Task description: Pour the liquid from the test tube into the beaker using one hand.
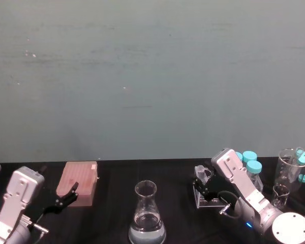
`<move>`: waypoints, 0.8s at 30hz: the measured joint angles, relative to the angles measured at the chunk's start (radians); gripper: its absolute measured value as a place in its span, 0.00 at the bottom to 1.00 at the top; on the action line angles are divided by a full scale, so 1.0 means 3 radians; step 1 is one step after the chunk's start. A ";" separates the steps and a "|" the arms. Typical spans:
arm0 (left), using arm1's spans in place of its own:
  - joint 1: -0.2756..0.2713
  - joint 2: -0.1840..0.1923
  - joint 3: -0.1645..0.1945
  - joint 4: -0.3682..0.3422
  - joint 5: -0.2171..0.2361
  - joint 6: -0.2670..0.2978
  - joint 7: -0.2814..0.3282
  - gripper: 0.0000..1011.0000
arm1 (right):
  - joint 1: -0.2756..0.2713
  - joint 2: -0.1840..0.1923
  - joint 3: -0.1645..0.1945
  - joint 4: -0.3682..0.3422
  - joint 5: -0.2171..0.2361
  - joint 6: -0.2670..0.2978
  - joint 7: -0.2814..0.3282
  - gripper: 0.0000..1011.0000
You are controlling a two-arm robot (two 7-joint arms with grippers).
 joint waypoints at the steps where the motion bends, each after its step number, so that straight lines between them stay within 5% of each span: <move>1: 0.0000 0.0000 0.0000 0.0000 0.0000 0.0000 0.0000 0.99 | 0.0000 0.0000 0.0000 0.0000 0.0000 0.0000 0.0000 0.55; 11: 0.0000 0.0000 0.0000 0.0000 0.0000 0.0000 0.0000 0.99 | 0.0000 0.0001 -0.0003 0.0000 0.0000 0.0000 0.0000 0.22; 24: 0.0000 0.0000 0.0000 0.0000 0.0000 0.0000 0.0000 0.99 | 0.0000 0.0001 -0.0002 0.0000 0.0000 0.0000 0.0000 0.21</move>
